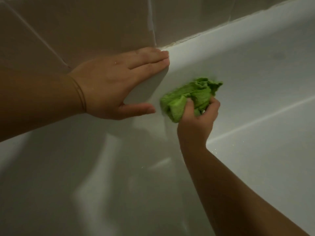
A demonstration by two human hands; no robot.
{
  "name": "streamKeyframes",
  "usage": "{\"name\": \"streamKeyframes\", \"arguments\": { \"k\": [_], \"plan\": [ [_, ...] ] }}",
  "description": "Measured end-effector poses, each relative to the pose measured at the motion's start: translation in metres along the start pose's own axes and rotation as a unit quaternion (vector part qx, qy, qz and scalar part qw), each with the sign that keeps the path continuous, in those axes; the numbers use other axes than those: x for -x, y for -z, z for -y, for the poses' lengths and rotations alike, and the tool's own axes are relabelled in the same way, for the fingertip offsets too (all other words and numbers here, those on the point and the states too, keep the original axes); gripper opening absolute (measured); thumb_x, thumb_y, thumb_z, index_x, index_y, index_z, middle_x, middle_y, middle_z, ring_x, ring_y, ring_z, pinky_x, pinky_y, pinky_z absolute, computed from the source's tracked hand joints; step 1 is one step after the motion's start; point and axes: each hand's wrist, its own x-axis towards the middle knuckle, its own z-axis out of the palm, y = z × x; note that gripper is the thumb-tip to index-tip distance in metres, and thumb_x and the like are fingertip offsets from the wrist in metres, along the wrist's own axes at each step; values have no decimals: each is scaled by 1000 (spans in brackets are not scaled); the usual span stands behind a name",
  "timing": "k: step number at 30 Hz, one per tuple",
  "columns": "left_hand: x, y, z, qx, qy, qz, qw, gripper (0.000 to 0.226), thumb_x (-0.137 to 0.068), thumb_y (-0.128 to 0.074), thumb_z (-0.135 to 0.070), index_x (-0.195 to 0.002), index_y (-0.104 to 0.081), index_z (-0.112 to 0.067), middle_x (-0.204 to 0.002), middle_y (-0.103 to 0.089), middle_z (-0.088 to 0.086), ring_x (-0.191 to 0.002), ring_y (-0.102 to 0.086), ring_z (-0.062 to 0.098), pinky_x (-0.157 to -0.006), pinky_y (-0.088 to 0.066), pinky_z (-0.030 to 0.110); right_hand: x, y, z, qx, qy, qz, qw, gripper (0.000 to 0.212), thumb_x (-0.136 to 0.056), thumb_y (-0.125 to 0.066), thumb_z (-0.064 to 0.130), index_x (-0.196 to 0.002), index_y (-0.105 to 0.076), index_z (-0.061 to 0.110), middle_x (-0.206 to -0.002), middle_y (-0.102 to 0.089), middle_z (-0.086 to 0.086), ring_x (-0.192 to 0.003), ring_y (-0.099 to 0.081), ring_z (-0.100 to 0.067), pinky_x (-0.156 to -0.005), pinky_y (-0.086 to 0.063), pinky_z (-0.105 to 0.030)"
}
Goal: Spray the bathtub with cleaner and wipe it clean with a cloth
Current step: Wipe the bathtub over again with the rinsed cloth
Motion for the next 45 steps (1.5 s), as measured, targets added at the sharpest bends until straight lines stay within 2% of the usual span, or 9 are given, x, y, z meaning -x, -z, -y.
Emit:
{"name": "streamKeyframes", "arguments": {
  "k": [7,12,17,21,24,28,35,39,45],
  "plan": [
    [-15,-3,-3,-10,5,5,1000,90,-98,-39,-69,-161,-25,-6,-167,-27,15,-154,-27,30,-120,-35,53,34,2,-45,85,-53,151,983,31,-77,-64,41,-98,-42,33,-110,-57,-9,-102,-59,-30,-89,-52,-54],
    [-21,-2,-3,-4,1,11,1000,91,-97,-39,-70,-161,-26,-7,-167,-27,14,-154,-29,31,-119,-36,52,-26,15,-51,29,-87,15,996,38,-89,-62,31,-124,-48,27,-124,-56,-6,-112,-58,-26,-99,-50,-47],
    [-26,-4,-4,0,-5,2,1000,91,-97,-44,-67,-160,-27,-5,-166,-29,16,-153,-29,33,-119,-36,53,16,11,-83,109,-151,168,968,34,-87,-61,29,-112,-39,22,-120,-50,-12,-107,-56,-32,-95,-51,-56],
    [-29,-5,-5,1,-12,-7,1000,90,-97,-48,-65,-158,-31,-2,-165,-31,16,-153,-31,33,-120,-36,51,-16,22,-86,91,-87,82,989,37,-85,-64,23,-116,-46,17,-119,-50,-11,-107,-56,-31,-94,-52,-52],
    [-33,-4,-4,11,-18,-6,1000,90,-96,-51,-63,-157,-32,0,-164,-32,18,-153,-30,33,-118,-36,54,-35,34,-105,130,-160,39,978,38,-92,-58,11,-126,-44,9,-126,-43,-12,-112,-53,-35,-96,-49,-48],
    [-38,-6,-4,12,-20,-8,1000,90,-96,-52,-63,-156,-33,2,-163,-33,19,-153,-30,33,-120,-34,51,-1,21,-115,169,-234,141,947,37,-93,-59,11,-125,-39,10,-130,-39,-14,-95,-50,-26,-85,-47,-41],
    [-43,-6,-7,16,-22,-14,1000,90,-95,-53,-62,-155,-36,3,-162,-36,19,-152,-32,32,-123,-30,42,-50,47,-121,179,-190,-6,965,42,-93,-58,9,-133,-49,13,-129,-42,-13,-106,-53,-31,-86,-40,-32],
    [-47,-5,-9,21,-15,-12,1000,92,-94,-54,-64,-155,-36,2,-162,-36,18,-151,-34,32,-122,-32,41,-38,37,-107,162,-235,72,956,32,-91,-61,14,-119,-47,19,-124,-49,-10,-101,-59,-34,-81,-54,-44],
    [-58,-5,-13,29,-10,-9,999,98,-91,-57,-68,-155,-35,2,-162,-35,19,-151,-33,33,-119,-37,50,-69,46,3,-12,-42,12,999,21,-91,-73,21,-99,-57,31,-93,-64,9,-83,-63,-4,-73,-55,-29]
  ]
}}
